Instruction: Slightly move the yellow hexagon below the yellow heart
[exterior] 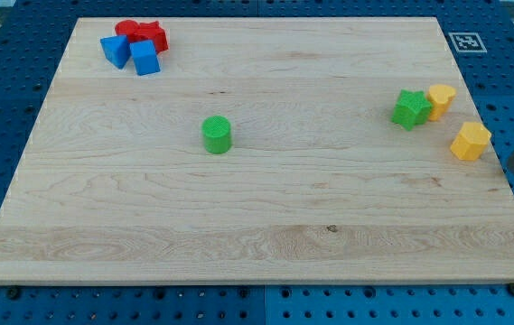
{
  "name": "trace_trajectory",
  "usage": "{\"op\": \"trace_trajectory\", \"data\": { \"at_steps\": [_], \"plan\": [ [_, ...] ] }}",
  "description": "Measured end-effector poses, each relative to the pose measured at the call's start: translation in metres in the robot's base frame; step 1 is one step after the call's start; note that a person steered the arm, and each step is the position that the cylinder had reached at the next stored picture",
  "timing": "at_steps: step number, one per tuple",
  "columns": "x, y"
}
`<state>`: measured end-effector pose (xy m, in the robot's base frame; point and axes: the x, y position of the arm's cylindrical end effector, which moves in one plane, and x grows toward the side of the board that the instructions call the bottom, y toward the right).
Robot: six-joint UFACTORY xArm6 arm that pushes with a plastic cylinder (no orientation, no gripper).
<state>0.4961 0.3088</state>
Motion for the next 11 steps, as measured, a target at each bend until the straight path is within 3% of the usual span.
{"op": "trace_trajectory", "data": {
  "at_steps": [2,4,6,8,11],
  "plan": [
    [-0.038,-0.009],
    [0.002,-0.023],
    [-0.039,-0.025],
    [-0.004,-0.028],
    [-0.028,-0.032]
  ]
}}
